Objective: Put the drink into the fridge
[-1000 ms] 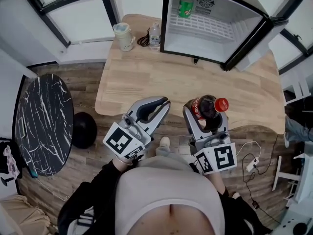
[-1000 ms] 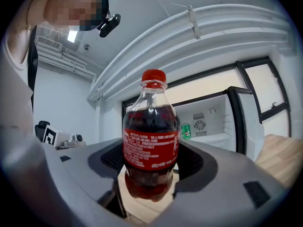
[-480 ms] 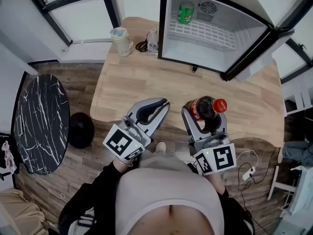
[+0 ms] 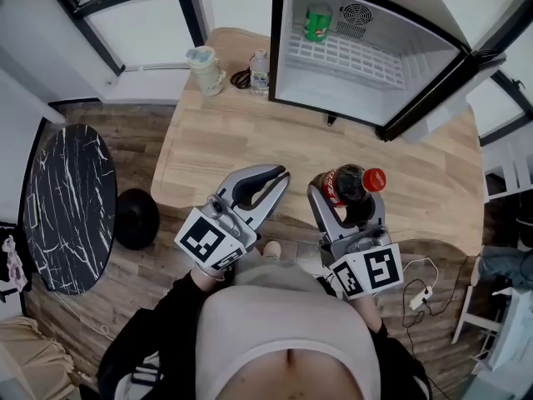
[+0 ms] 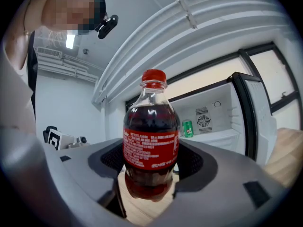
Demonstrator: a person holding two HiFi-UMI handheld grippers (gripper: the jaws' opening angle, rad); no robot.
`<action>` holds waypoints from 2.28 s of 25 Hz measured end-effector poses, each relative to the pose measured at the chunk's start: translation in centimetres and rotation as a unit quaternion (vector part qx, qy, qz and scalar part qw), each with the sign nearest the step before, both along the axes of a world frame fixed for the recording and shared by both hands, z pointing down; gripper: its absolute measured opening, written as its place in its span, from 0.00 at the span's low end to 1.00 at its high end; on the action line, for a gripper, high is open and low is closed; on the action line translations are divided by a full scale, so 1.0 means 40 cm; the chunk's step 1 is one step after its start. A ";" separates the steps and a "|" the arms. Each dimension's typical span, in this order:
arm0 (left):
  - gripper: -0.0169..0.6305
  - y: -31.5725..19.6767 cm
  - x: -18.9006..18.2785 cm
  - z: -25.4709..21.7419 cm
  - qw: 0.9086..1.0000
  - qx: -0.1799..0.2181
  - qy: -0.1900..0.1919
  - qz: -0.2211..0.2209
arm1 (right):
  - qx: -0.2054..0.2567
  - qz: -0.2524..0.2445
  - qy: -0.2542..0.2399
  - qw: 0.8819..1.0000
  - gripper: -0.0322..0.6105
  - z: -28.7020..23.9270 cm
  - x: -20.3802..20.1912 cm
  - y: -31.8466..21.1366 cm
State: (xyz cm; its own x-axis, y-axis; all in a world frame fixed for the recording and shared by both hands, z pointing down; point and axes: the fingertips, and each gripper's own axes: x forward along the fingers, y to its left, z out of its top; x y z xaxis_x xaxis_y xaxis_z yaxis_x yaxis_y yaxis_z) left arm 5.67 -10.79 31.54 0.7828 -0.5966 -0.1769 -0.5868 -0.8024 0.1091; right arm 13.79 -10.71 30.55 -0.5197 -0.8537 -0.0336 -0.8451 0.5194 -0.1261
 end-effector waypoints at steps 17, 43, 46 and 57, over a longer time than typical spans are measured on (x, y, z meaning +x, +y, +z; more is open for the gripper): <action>0.09 -0.129 -0.038 0.036 1.000 -0.021 -0.002 -0.006 | -0.012 0.002 0.000 1.000 0.56 0.021 -0.023 -0.147; 0.09 -0.503 -0.035 0.048 0.998 -0.024 -0.003 0.053 | -0.029 0.057 -0.006 0.998 0.56 0.037 -0.027 -0.512; 0.09 -0.516 -0.034 0.054 0.998 -0.026 -0.004 0.056 | -0.022 0.062 -0.004 0.998 0.56 0.030 -0.021 -0.537; 0.09 -0.526 -0.066 0.077 0.998 -0.036 -0.013 0.049 | -0.015 0.066 0.004 0.998 0.56 0.007 -0.020 -0.622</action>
State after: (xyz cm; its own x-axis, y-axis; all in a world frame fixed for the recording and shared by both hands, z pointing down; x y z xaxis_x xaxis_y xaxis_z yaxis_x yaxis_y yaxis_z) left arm 3.05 -31.83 34.61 0.8414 -0.5281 -0.1150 -0.5100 -0.8462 0.1547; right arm 12.98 -35.58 30.84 -0.4028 -0.9153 -0.0040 -0.9069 0.3997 -0.1332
